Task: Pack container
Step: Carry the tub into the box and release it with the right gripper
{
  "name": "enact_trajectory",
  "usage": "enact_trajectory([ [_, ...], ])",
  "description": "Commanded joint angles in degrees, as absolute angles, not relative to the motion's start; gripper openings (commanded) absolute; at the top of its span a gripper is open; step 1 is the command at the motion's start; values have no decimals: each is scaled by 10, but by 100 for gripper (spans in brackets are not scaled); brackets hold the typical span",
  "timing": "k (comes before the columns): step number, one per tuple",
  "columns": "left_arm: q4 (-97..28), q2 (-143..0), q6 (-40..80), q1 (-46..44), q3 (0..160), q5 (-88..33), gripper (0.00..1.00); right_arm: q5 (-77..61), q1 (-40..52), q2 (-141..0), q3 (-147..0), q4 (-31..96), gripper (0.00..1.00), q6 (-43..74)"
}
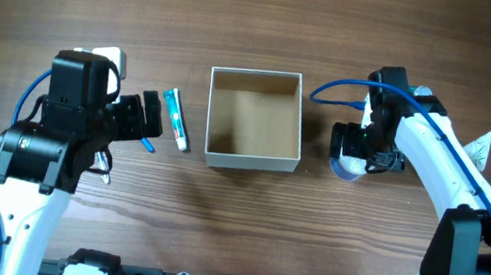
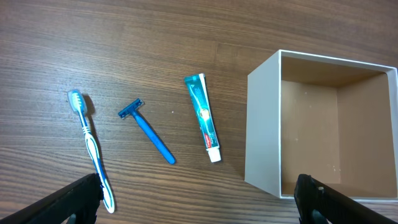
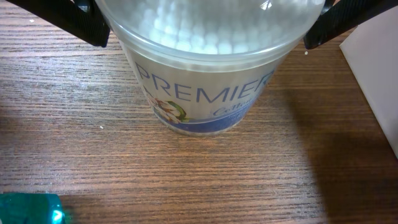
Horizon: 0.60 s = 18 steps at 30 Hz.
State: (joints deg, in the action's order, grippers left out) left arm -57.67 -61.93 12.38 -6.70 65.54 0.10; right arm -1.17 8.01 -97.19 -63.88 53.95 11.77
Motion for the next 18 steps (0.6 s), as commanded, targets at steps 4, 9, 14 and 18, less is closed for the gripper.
enact_trajectory([
  [4, -575, -620, 129, -70, 665, -6, 100, 0, 82, -980, -632, 540, 80, 126],
  [9, -575, -620, 129, -70, 665, -6, 100, 0, 82, -980, -632, 540, 63, 126],
  [14, -575, -620, 129, -70, 665, -6, 100, 0, 82, -980, -632, 540, 49, 126],
  [18, -575, -620, 129, -70, 665, -6, 100, -1, 82, -979, -634, 541, 8, 126],
])
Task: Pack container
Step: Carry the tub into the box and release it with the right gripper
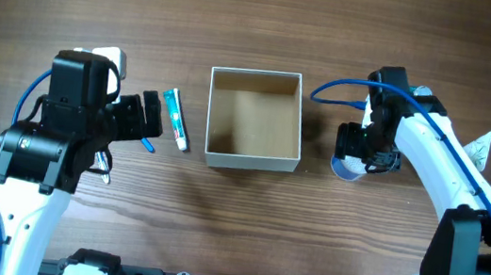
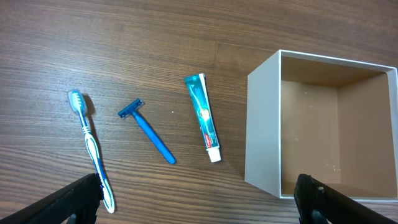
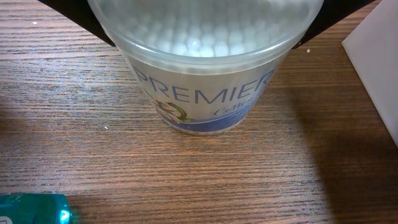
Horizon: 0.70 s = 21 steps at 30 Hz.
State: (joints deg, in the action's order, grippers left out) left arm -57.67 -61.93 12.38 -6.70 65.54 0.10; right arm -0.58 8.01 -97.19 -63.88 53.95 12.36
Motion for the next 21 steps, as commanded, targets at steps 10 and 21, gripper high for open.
enact_trajectory([
  [10, -575, -620, 129, -70, 665, -6, 100, 8, 163, -910, -833, 636, 4, 105],
  [21, -575, -620, 129, -70, 665, -6, 100, 31, 367, -943, -941, 532, 4, 122],
])
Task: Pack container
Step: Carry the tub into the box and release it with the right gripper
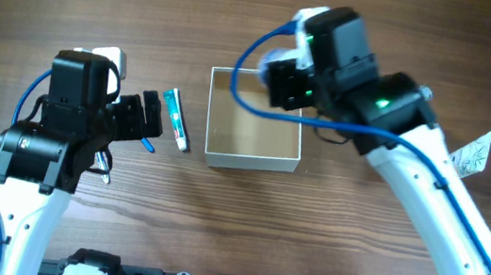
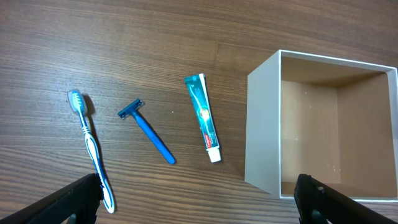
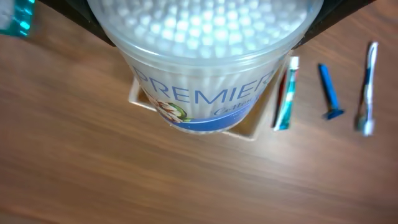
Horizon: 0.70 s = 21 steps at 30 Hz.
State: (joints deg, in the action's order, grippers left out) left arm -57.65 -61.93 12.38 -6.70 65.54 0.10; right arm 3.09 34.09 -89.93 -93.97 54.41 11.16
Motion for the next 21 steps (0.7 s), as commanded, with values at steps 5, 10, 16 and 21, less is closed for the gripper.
enact_trajectory([
  [5, -575, -620, 129, -70, 665, -6, 100, 25, 404, -1033, -941, 514, 4, 126],
  [10, -575, -620, 129, -70, 665, -6, 100, 26, 405, -1081, -941, 495, 4, 126],
  [16, -576, -620, 129, -70, 665, -6, 100, 38, 400, -1127, -941, 460, 4, 121],
  [21, -576, -620, 129, -70, 665, -6, 100, 39, 399, -1146, -941, 452, 6, 120],
])
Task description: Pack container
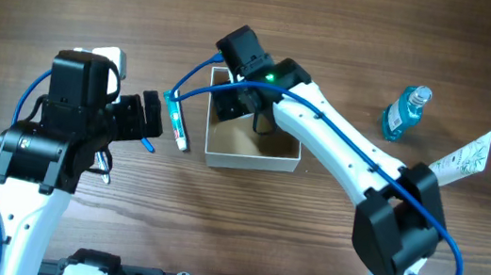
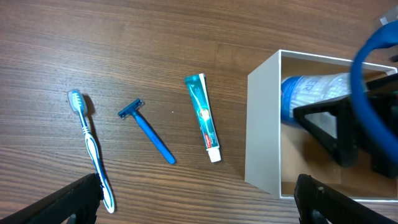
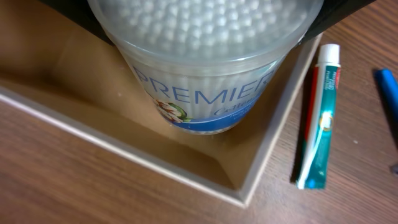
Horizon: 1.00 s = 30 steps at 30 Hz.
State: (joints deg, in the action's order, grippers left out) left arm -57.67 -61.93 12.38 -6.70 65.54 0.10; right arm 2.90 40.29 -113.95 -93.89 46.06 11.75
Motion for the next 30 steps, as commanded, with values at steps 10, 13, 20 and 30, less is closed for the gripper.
enact_trajectory([
  [10, -579, -620, 129, -70, 665, -6, 100, 57, 397, -1145, -941, 436, 100, 122],
  [13, -579, -620, 129, -70, 665, -6, 100, 59, 397, -1136, -941, 439, 100, 123],
  [20, -580, -620, 129, -70, 665, -6, 100, 139, 379, -980, -941, 492, 100, 156],
  [30, -579, -620, 129, -70, 665, -6, 100, 115, 109, -840, -938, 634, 100, 256],
])
